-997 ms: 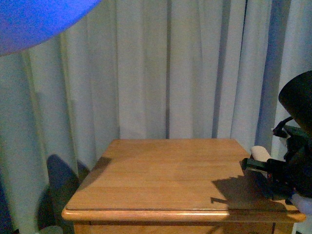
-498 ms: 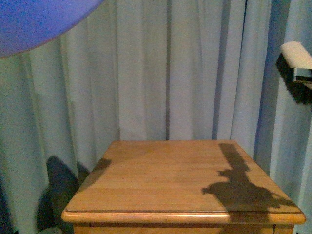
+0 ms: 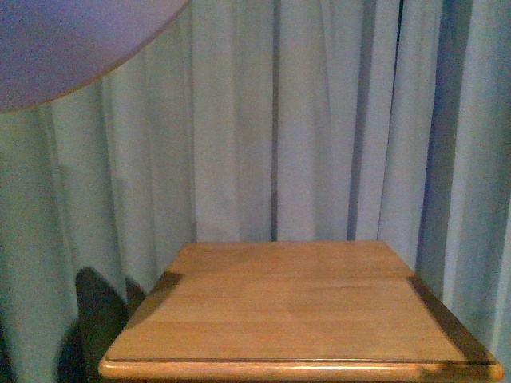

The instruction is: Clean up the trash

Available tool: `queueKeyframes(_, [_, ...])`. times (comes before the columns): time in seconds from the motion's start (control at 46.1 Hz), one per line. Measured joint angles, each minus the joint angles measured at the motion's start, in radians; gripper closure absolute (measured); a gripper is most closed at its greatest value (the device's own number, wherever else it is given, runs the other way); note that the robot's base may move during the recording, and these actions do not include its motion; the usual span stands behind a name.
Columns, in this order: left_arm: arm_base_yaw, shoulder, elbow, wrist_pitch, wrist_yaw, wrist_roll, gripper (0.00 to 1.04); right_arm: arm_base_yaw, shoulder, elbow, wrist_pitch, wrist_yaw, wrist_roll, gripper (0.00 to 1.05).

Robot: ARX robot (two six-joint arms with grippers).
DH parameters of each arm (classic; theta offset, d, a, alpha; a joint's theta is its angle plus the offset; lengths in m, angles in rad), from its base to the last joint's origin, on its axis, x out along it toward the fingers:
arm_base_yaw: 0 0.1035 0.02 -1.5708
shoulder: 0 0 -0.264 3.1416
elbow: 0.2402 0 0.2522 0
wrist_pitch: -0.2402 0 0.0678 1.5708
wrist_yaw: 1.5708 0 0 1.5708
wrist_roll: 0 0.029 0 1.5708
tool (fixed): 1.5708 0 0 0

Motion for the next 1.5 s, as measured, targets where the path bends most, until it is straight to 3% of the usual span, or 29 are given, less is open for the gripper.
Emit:
queueKeyframes(0.152, [0.0,0.0,0.0,0.0,0.0,0.0,0.77,0.039,-0.127,-0.058,-0.037,0.0,-0.026,0.85])
queueKeyframes(0.542, [0.0,0.0,0.0,0.0,0.0,0.0,0.77,-0.078,-0.314,-0.165,-0.098,-0.222,-0.077,0.85])
queueKeyframes(0.91, [0.0,0.0,0.0,0.0,0.0,0.0,0.77,-0.019,-0.337,-0.185,-0.093,-0.187,-0.078,0.85])
queueKeyframes(1.495, [0.0,0.0,0.0,0.0,0.0,0.0,0.77,-0.019,-0.341,-0.187,-0.077,-0.161,-0.078,0.85])
